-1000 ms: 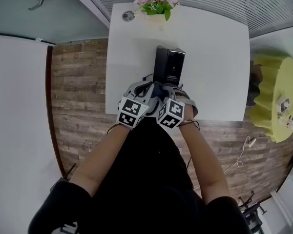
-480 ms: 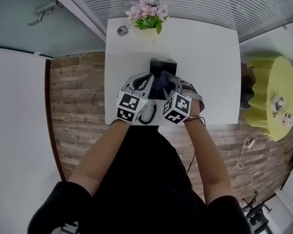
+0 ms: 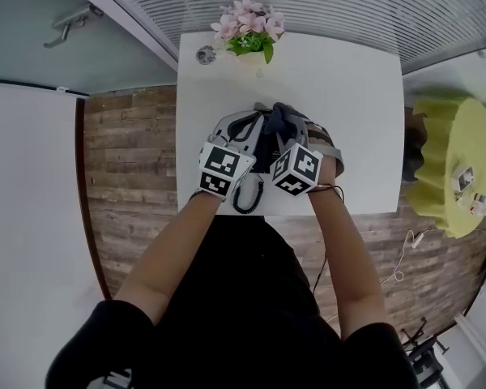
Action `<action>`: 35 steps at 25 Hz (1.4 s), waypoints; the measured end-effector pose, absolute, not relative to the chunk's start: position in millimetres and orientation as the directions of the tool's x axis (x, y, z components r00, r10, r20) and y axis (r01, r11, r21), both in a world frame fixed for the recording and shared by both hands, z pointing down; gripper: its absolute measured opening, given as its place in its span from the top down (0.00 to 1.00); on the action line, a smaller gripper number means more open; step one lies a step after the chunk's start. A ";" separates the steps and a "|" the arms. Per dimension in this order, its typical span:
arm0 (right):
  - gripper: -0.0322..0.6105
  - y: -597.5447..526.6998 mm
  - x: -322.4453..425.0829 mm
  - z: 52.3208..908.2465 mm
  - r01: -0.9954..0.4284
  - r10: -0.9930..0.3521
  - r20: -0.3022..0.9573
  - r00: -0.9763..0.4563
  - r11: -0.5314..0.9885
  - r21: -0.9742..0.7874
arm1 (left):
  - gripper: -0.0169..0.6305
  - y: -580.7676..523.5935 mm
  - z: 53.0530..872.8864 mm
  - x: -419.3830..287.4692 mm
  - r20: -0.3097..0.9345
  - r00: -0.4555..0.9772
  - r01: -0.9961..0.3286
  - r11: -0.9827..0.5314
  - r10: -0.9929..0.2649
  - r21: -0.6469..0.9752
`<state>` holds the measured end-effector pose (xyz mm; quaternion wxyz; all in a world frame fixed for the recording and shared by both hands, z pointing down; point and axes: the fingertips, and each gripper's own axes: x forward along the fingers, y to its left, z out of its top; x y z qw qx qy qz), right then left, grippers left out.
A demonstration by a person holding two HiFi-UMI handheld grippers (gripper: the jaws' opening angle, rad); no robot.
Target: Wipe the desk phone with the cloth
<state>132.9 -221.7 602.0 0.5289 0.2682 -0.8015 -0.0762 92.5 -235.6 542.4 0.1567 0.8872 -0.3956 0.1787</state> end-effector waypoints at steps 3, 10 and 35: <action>0.80 -223.2 131.3 610.9 -0.340 -0.501 0.817 -0.285 0.850 0.403 | 0.96 -238.8 548.0 90.8 0.449 0.616 -0.763 -0.632 -0.648 0.136; 0.80 -222.2 129.0 621.3 -0.304 -0.455 0.849 -0.267 0.876 0.374 | 0.96 -240.4 559.0 91.3 0.465 0.618 -0.759 -0.636 -0.634 0.143; 0.81 -181.0 126.4 641.0 -0.260 -0.392 0.878 -0.274 0.909 0.325 | 0.96 -198.5 587.9 93.1 0.504 0.606 -0.767 -0.620 -0.615 0.165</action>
